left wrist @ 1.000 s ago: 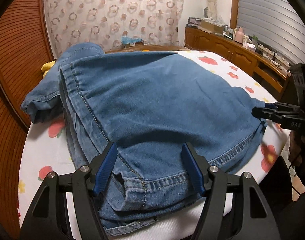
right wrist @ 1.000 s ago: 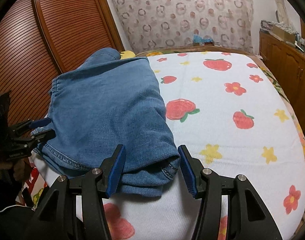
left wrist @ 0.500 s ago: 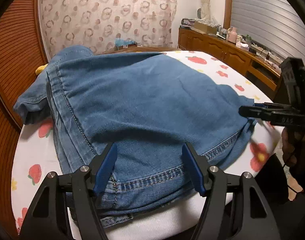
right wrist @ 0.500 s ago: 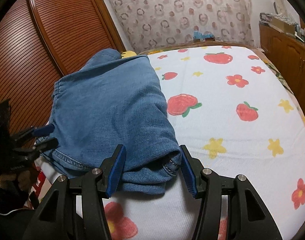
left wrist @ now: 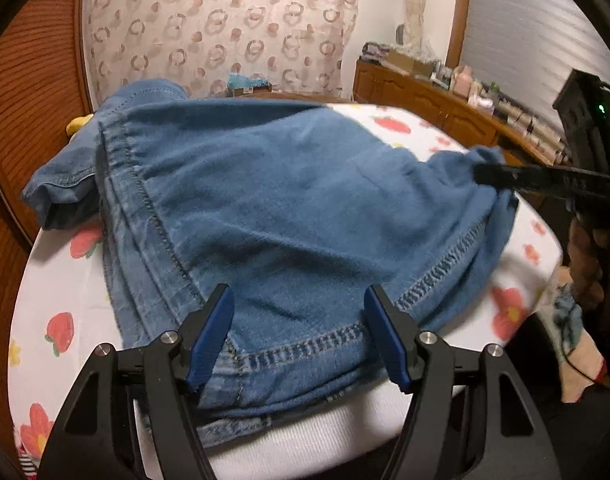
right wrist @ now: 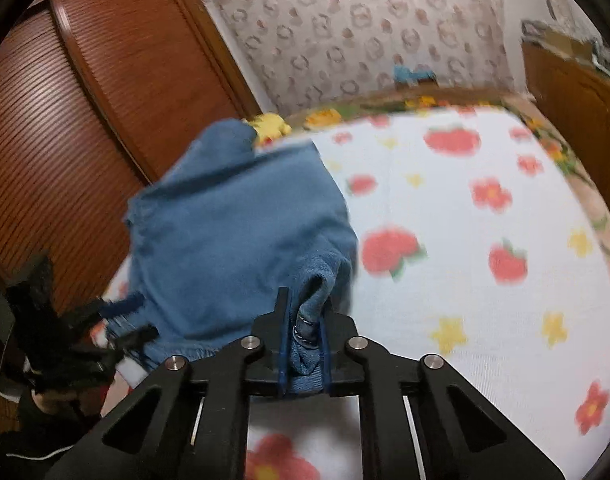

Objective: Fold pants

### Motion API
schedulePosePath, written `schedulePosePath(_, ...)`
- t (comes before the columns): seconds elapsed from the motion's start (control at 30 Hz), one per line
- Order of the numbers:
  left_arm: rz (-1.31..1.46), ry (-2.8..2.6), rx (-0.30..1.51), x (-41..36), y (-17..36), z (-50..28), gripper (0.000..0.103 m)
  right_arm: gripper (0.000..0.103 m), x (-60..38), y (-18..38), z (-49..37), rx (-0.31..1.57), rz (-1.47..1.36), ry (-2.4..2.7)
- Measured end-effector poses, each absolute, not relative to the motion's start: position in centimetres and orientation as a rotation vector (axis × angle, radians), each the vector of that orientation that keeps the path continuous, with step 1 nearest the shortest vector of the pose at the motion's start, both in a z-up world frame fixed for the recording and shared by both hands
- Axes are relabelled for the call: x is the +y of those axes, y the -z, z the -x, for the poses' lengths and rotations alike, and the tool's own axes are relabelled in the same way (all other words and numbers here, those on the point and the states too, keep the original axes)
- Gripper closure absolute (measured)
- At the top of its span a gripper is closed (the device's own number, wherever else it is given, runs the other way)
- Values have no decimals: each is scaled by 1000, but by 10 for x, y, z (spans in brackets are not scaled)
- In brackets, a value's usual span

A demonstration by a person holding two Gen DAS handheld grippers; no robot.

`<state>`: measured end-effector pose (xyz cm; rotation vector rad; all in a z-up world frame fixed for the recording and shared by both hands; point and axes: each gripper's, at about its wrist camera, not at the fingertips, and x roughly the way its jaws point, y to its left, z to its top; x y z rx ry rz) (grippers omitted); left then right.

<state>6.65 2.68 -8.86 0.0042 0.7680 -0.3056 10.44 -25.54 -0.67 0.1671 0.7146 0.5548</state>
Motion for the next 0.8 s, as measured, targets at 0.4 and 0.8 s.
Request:
schedulePosePath(0.4, 52, 183, 660, 98, 44, -39, 35, 95, -153, -75, -101, 548, -64, -793)
schedulePosePath(0.8, 101, 55, 617, 162, 24, -38, 35, 96, -54, -35, -61, 664, 60, -1072)
